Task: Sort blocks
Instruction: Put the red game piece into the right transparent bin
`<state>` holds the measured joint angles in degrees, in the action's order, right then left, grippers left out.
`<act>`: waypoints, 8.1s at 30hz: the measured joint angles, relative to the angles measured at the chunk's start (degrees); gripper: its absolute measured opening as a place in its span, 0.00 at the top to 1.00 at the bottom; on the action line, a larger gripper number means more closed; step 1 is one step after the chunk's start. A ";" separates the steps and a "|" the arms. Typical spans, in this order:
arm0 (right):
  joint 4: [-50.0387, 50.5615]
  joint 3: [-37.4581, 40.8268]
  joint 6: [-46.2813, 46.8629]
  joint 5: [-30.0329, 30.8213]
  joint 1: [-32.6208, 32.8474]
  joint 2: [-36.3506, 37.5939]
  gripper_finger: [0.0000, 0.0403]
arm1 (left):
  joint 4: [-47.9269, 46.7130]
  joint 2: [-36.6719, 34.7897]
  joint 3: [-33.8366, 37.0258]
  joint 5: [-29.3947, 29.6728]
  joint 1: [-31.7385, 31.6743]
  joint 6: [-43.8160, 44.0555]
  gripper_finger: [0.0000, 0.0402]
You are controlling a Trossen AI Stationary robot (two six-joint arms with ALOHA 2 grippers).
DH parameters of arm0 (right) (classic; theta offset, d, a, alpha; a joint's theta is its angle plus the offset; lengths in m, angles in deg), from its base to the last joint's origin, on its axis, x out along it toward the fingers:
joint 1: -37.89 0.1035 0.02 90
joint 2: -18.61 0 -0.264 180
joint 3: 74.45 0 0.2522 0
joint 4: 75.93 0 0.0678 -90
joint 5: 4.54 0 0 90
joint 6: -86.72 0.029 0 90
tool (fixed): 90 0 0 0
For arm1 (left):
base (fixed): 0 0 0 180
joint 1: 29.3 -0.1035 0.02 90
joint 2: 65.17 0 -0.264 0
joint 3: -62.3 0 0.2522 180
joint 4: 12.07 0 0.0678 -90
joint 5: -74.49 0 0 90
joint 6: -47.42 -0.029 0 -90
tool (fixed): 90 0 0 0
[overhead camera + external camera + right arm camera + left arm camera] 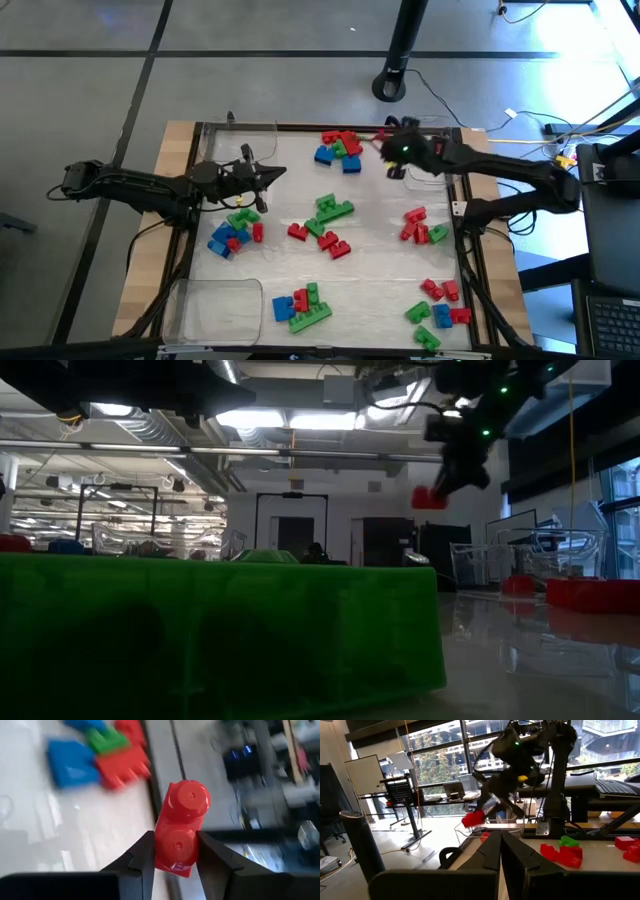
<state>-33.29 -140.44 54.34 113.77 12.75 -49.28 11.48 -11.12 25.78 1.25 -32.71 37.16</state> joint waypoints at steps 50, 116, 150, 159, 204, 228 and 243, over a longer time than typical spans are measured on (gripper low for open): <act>0.52 10.12 -1.54 -13.23 -26.95 2.39 0.38 | -0.24 0.00 0.00 0.00 0.01 0.03 0.99; -36.59 6.88 21.60 -34.88 36.04 -28.89 0.40 | -0.78 0.00 0.00 0.00 -0.01 1.31 0.99; -34.74 6.91 21.89 -35.72 35.98 -32.54 0.55 | -0.91 0.00 0.00 0.00 -0.01 1.34 0.99; -38.96 6.88 26.82 -36.86 36.00 -32.54 0.32 | -1.20 0.00 0.00 0.00 -0.01 1.34 0.99; -29.89 6.87 24.32 -24.55 36.00 -24.67 0.65 | -1.87 -0.02 0.02 0.00 -0.01 1.34 0.99; 16.28 6.86 15.38 3.44 3.09 9.93 0.64 | -1.90 -0.02 0.02 0.02 -0.06 1.28 0.99; 12.85 6.86 7.91 -4.94 -16.79 4.79 0.63 | -1.91 -0.02 0.02 0.15 -0.06 1.09 0.99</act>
<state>-20.44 -133.57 62.25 108.83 -4.04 -44.49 9.57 -11.15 25.80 1.40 -32.77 38.25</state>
